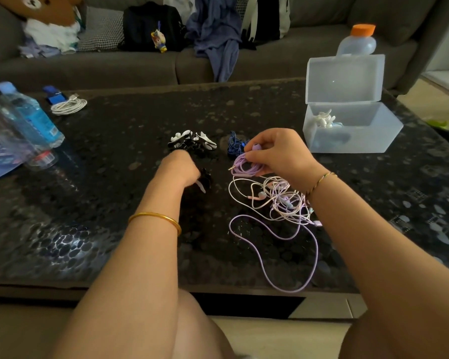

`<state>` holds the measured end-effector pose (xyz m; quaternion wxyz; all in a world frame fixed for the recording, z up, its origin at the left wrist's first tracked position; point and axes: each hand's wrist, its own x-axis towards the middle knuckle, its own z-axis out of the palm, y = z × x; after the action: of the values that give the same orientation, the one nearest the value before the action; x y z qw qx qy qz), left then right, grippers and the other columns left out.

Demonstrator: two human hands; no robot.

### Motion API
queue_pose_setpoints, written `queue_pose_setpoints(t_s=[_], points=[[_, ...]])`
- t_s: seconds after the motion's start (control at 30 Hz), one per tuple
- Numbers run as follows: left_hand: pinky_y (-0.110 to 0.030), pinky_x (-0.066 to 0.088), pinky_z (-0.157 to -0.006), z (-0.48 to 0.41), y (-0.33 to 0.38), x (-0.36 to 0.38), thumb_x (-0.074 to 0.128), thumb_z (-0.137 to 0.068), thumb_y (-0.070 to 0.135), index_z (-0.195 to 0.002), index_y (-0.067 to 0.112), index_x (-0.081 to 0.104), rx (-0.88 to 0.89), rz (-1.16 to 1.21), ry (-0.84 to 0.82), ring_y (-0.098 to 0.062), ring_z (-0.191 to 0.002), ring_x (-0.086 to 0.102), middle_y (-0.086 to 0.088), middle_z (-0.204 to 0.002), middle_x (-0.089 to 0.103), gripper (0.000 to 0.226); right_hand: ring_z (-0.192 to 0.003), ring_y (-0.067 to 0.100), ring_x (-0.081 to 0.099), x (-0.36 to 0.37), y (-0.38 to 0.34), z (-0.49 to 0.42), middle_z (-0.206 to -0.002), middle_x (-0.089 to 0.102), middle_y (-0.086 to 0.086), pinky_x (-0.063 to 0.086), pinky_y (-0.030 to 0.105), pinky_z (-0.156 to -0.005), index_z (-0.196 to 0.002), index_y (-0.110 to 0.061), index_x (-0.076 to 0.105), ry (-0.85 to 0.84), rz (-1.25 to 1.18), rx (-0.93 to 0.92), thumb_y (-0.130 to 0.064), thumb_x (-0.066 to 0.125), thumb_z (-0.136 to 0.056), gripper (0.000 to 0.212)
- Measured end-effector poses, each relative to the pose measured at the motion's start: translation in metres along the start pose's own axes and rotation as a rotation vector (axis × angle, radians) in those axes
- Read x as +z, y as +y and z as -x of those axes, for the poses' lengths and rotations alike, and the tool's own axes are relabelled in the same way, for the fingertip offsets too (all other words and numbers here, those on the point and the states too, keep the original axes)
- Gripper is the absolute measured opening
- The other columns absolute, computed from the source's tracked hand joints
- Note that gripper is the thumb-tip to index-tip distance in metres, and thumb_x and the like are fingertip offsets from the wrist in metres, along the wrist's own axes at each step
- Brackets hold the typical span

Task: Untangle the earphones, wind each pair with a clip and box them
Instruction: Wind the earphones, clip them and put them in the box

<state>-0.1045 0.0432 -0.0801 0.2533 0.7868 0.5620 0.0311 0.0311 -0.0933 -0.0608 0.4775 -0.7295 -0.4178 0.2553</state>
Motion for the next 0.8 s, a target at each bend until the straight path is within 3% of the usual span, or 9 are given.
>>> queue_pose_setpoints(t_s=[0.1,0.17,0.27,0.33,0.43,0.57,0.63,0.7,0.8], points=[[-0.043,0.042,-0.102,0.003,-0.003,0.001,0.054,-0.089,0.004,-0.108,0.021,0.062,0.193,-0.164,0.155,-0.030,-0.122,0.043,-0.006,-0.130,0.048,0.027,-0.076,0.017,0.070,0.001,0.000,0.001,-0.088,0.068,0.010,0.060,0.026,-0.066,-0.096,-0.006,0.066,-0.005,0.004,-0.001,-0.004,0.066,-0.085,0.011],[-0.044,0.043,-0.100,0.005,-0.004,0.005,0.059,-0.087,0.004,-0.101,0.023,0.055,0.204,-0.157,0.061,-0.028,-0.117,0.049,-0.006,-0.125,0.053,0.024,-0.075,0.017,0.070,0.001,-0.001,0.002,-0.087,0.068,0.010,0.060,0.026,-0.065,-0.096,-0.005,0.066,-0.008,0.003,0.001,-0.004,0.066,-0.085,0.011],[-0.045,0.045,-0.096,0.010,0.001,0.001,0.072,-0.082,0.025,-0.111,0.015,0.053,0.104,-0.243,0.001,-0.028,-0.109,0.055,-0.007,-0.111,0.058,0.036,-0.075,0.017,0.070,0.000,-0.001,0.002,-0.087,0.068,0.010,0.059,0.025,-0.064,-0.095,-0.006,0.066,-0.003,-0.004,0.000,-0.004,0.066,-0.085,0.010],[-0.043,0.048,-0.092,0.010,0.004,-0.003,0.068,-0.086,0.030,-0.112,0.008,0.053,0.059,-0.225,-0.065,-0.025,-0.095,0.062,-0.008,-0.098,0.064,0.037,-0.076,0.017,0.070,-0.001,-0.002,0.002,-0.089,0.068,0.010,0.060,0.026,-0.067,-0.094,-0.008,0.065,0.000,0.004,0.000,-0.006,0.066,-0.085,0.009],[-0.037,0.049,-0.084,0.015,0.006,-0.010,0.056,-0.095,0.019,-0.112,0.005,0.054,0.015,-0.167,-0.186,-0.018,-0.074,0.062,-0.006,-0.082,0.066,0.023,-0.079,0.018,0.071,-0.001,-0.001,0.002,-0.091,0.068,0.011,0.060,0.030,-0.072,-0.094,-0.009,0.065,0.001,0.015,0.003,-0.007,0.065,-0.086,0.009],[-0.041,0.046,-0.096,0.020,0.000,-0.019,0.069,-0.082,0.009,-0.104,0.026,0.052,0.218,-0.217,-0.078,-0.028,-0.116,0.049,-0.007,-0.126,0.050,0.033,-0.079,0.020,0.071,-0.003,-0.002,0.002,-0.091,0.069,0.012,0.060,0.033,-0.073,-0.093,-0.010,0.065,-0.001,0.014,0.003,-0.006,0.065,-0.086,0.008],[-0.042,0.041,-0.103,0.023,-0.001,-0.012,0.072,-0.080,0.009,-0.123,0.027,0.051,0.291,-0.265,-0.125,-0.028,-0.129,0.036,-0.005,-0.138,0.039,0.051,-0.079,0.020,0.071,-0.002,-0.002,0.002,-0.091,0.069,0.012,0.060,0.032,-0.072,-0.092,-0.010,0.065,-0.003,0.018,0.004,-0.006,0.065,-0.086,0.007],[-0.042,0.039,-0.105,0.022,0.000,-0.003,0.071,-0.080,0.006,-0.134,0.023,0.046,0.329,-0.257,-0.141,-0.027,-0.133,0.031,-0.003,-0.142,0.036,0.062,-0.079,0.021,0.071,-0.001,-0.002,0.002,-0.090,0.069,0.012,0.060,0.030,-0.070,-0.093,-0.008,0.066,-0.002,0.010,0.006,-0.005,0.065,-0.086,0.008],[-0.044,0.041,-0.103,0.018,-0.003,0.006,0.072,-0.079,0.007,-0.124,0.025,0.052,0.365,-0.197,-0.126,-0.025,-0.127,0.038,-0.002,-0.135,0.041,0.052,-0.078,0.021,0.071,0.001,-0.001,0.003,-0.089,0.068,0.013,0.060,0.029,-0.068,-0.094,-0.006,0.067,-0.004,0.004,0.007,-0.003,0.065,-0.085,0.009]])
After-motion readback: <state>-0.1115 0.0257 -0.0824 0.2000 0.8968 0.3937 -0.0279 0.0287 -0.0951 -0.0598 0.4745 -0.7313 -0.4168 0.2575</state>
